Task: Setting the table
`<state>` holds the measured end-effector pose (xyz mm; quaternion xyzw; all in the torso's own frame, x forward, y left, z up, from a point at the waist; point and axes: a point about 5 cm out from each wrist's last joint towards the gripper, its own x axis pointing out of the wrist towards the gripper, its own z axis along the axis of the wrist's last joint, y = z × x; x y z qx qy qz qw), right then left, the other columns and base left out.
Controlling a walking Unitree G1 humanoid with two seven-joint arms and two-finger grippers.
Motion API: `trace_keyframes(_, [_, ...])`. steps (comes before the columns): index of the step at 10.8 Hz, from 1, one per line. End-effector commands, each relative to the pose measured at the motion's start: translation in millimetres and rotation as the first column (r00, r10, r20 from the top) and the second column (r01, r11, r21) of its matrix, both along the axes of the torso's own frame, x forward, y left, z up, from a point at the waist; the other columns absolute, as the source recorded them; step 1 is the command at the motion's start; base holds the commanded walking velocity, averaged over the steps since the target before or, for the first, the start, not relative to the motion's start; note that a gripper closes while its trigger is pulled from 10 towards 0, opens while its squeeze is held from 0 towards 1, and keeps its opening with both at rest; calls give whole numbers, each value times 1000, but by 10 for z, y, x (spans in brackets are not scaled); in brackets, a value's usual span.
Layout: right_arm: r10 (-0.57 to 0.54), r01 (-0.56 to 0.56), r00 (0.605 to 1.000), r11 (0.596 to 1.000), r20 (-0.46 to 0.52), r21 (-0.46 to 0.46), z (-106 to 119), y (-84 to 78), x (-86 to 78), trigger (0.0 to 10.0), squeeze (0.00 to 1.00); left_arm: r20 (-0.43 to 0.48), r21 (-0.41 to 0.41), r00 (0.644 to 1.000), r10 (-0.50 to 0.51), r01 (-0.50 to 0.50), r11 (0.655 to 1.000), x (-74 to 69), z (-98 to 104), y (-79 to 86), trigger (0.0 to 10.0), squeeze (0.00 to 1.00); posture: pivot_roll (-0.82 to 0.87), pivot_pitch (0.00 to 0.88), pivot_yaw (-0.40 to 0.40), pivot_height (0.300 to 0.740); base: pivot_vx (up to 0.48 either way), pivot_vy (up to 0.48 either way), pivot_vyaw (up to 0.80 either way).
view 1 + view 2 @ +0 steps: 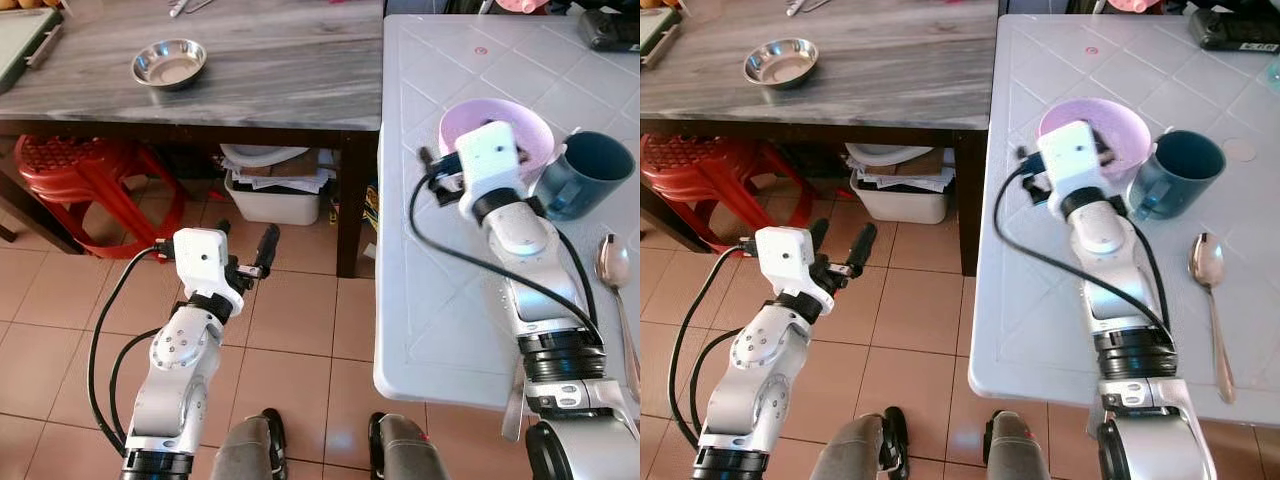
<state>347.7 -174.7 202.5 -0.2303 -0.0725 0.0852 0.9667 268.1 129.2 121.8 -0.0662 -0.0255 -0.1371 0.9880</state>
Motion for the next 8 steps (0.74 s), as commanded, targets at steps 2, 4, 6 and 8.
trace_keyframes(2, [11, -11, 1000, 1000, -10, -21, 62, -36, 37, 10000, 0, -3, 2, 1000, -8, 8, 1000, -29, 6, 7, 10000, 0, -27, 226, 79, 740, 0, 0, 0])
trace_keyframes(4, [43, -49, 994, 997, -98, -60, -57, -90, 38, 10000, 0, -5, -2, 1000, -18, 18, 1000, -33, 5, -19, 10000, 0, -28, 226, 78, 740, 0, 0, 0])
trace_keyframes(6, [73, -86, 987, 992, -145, -90, -94, -127, 54, 10000, 0, -9, -2, 1000, -22, 22, 1000, -37, 2, -24, 10000, 0, -28, 227, 79, 740, 0, 0, 0])
trace_keyframes(8, [109, -131, 974, 986, -199, -103, -113, -167, 66, 8471, 0, -9, -2, 1000, -23, 23, 1000, -37, 2, -23, 10000, 0, -28, 227, 78, 740, 0, 0, 0])
